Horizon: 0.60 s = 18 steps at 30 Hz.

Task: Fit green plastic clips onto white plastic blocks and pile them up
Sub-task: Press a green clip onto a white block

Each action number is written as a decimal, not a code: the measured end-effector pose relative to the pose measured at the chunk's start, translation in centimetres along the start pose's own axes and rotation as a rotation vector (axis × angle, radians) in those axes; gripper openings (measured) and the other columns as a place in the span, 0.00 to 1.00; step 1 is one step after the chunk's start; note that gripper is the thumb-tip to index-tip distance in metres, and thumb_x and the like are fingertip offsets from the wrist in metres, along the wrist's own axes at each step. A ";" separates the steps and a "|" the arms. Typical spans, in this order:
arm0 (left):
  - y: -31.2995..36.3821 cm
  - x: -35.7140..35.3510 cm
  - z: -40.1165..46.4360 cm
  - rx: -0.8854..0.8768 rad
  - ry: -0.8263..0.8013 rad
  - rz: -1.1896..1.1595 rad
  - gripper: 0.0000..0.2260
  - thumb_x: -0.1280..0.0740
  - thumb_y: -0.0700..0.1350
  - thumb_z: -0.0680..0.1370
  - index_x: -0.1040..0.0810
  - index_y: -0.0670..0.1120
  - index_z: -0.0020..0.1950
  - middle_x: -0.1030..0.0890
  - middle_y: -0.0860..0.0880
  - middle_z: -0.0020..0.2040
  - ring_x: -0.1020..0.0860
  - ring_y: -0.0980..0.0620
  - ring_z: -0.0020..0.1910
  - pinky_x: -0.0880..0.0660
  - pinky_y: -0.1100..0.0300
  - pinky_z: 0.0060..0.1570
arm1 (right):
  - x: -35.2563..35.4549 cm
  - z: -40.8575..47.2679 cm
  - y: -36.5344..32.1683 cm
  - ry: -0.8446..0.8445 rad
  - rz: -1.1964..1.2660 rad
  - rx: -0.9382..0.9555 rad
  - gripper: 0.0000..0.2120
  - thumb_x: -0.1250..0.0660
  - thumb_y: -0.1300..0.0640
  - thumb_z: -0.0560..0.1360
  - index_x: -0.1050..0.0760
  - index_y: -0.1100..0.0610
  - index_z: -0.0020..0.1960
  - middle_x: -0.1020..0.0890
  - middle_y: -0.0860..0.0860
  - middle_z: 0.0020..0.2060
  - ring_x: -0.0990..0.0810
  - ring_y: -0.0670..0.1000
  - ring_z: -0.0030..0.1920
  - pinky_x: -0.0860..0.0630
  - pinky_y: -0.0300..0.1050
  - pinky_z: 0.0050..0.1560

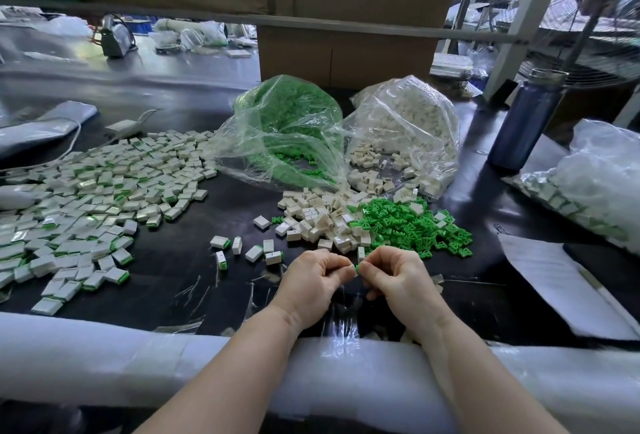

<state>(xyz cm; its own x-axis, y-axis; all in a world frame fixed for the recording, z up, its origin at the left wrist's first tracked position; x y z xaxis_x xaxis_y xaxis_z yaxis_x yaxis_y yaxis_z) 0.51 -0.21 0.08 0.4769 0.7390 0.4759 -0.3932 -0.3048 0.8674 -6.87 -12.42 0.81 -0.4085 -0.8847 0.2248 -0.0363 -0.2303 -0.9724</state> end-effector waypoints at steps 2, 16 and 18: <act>0.0 0.0 0.0 -0.007 -0.001 0.010 0.05 0.31 0.43 0.75 0.17 0.45 0.47 0.22 0.55 0.39 0.23 0.56 0.44 0.27 0.64 0.50 | -0.1 0.0 0.0 -0.001 -0.002 -0.002 0.13 0.34 0.68 0.74 0.25 0.57 0.32 0.25 0.49 0.25 0.27 0.41 0.25 0.28 0.34 0.27; -0.1 0.0 0.1 -0.016 -0.012 0.046 0.05 0.31 0.43 0.75 0.16 0.45 0.47 0.23 0.57 0.37 0.25 0.57 0.41 0.30 0.68 0.46 | 0.0 0.1 -0.1 -0.003 -0.029 0.000 0.12 0.33 0.68 0.73 0.25 0.58 0.32 0.25 0.52 0.26 0.27 0.44 0.25 0.28 0.35 0.27; 0.0 -0.1 0.0 -0.023 -0.025 0.062 0.05 0.31 0.43 0.75 0.16 0.44 0.47 0.24 0.55 0.38 0.24 0.53 0.42 0.28 0.60 0.49 | -0.1 0.0 0.0 0.010 -0.036 -0.008 0.12 0.33 0.68 0.73 0.25 0.58 0.32 0.25 0.52 0.26 0.27 0.43 0.24 0.28 0.35 0.27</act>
<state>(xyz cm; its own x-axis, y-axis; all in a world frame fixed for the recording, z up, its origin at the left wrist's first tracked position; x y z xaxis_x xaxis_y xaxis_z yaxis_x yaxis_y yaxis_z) 0.49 -0.28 0.06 0.4703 0.7042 0.5319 -0.4405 -0.3350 0.8329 -6.80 -12.34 0.84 -0.4163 -0.8715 0.2594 -0.0587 -0.2590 -0.9641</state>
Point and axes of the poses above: each hand's wrist, its own z-axis towards the middle knuckle, its own x-axis out of the back of the hand, y = z × x, the point moved 1 cm from there along z, towards the middle knuckle
